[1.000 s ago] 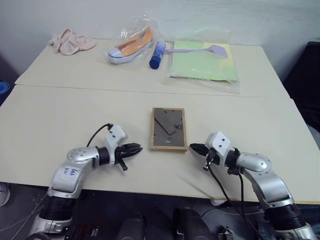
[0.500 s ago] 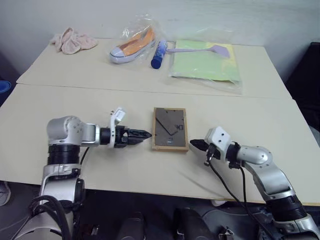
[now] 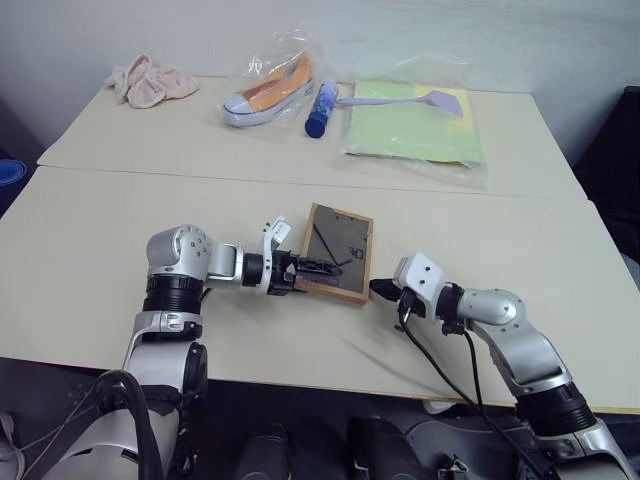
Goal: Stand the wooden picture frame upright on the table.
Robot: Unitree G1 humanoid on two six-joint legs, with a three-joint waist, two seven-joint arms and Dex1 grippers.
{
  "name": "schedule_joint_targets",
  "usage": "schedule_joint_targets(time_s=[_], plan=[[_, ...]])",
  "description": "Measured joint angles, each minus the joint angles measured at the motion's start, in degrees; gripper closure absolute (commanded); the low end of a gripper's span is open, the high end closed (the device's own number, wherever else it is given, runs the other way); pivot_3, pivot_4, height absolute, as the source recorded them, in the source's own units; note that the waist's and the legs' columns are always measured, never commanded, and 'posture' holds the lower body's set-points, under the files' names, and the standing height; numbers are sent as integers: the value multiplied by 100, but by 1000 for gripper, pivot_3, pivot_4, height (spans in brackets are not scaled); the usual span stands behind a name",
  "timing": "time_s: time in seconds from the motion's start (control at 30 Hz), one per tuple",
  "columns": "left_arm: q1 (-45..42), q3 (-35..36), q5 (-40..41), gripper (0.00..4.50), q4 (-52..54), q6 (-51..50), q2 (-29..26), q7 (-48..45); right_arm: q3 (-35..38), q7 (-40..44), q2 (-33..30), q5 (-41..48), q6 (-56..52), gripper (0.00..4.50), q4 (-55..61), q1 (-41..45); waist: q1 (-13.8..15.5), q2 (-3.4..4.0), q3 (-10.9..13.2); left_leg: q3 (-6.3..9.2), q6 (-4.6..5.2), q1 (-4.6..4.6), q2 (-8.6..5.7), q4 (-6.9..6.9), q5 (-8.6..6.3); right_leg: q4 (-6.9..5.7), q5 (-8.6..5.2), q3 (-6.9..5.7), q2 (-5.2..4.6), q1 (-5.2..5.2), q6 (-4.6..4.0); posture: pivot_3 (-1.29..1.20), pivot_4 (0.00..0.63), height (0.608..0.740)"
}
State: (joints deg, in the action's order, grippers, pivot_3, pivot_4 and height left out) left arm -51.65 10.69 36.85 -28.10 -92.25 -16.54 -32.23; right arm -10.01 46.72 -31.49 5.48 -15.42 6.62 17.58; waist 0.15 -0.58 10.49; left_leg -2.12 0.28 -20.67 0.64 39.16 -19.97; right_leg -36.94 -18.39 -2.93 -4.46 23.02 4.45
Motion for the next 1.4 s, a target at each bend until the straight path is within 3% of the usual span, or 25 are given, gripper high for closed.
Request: schedule_joint_targets(time_s=[0.23, 0.37, 0.43, 0.6, 0.8, 1.1, 1.4], plan=[[122, 194, 31, 3068, 39, -28, 39, 100, 100, 17, -182, 11, 31, 4500, 106, -301, -17, 0, 0, -1, -2, 1, 1, 0, 1, 0, 0, 1, 2, 0, 0, 0, 150, 740], [376, 329, 141, 3206, 320, 94, 24, 37, 369, 177, -268, 265, 123, 4331, 86, -405, -33, -1, 0, -2, -8, 5, 5, -1, 3, -1, 0, 2, 5, -1, 0, 0, 150, 740], [729, 221, 165, 3206, 687, 597, -14, -212, 690, 299, -141, 824, -121, 3920, 86, -296, -55, -1, 0, -6, -11, 10, 7, -2, 5, -2, 0, 7, 5, -2, 0, 0, 150, 740], [1606, -858, -148, 3206, 1864, 2794, -595, -1359, 1055, 501, 137, 2112, -1024, 2166, 303, 611, -118, 0, 0, -4, -23, 20, 11, -3, 11, 6, -2, 6, 7, -4, -4, 0, 150, 740], [1886, -1188, -316, 3206, 2144, 3676, -813, -1720, 903, 417, 424, 2266, -1494, 42, -232, 1472, -143, 0, -1, -2, -18, 16, 11, -8, 10, 4, -3, 6, 4, -4, -6, 0, 150, 740], [1901, -1219, -327, 3206, 2224, 3720, -855, -1694, 376, 1102, 648, 2376, -1595, 42, -381, 1721, -165, 0, -1, 1, -7, 11, 14, -11, 5, -6, -2, 5, 2, -4, -5, 0, 150, 740], [1794, -1164, -87, 3206, 2168, 3244, -794, -1665, 428, 1674, 174, 2449, -1125, 42, 115, 1271, -157, -1, 0, 3, -4, 5, 13, -12, 2, 2, -2, 2, 1, -3, -4, 0, 150, 740]])
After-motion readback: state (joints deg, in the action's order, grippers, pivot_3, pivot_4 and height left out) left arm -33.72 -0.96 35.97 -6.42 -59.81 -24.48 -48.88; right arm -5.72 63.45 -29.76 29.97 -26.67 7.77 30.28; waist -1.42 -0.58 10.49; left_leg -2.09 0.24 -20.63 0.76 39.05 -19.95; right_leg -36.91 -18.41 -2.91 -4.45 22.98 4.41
